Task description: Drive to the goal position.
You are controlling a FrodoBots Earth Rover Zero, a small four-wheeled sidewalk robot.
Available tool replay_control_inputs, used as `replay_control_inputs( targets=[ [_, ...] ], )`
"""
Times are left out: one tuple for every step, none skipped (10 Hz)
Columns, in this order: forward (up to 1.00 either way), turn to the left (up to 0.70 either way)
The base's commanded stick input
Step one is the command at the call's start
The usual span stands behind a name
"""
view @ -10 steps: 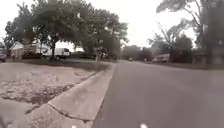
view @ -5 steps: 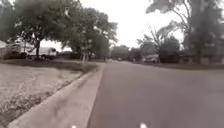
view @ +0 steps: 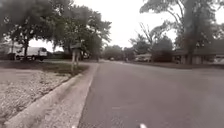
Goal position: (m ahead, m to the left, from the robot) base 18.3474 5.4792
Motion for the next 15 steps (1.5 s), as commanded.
replay_control_inputs(
  targets=[
    [1.0, 0.0],
    [1.0, 0.0],
    [1.0, 0.0],
    [1.0, 0.0],
    [1.0, 0.0],
    [1.0, 0.0],
    [1.0, 0.0],
    [1.0, 0.0],
    [1.0, 0.0],
    [1.0, 0.0],
    [1.0, 0.0],
    [1.0, 0.0],
    [1.0, 0.0],
    [1.0, 0.0],
    [1.0, 0.0]
  ],
)
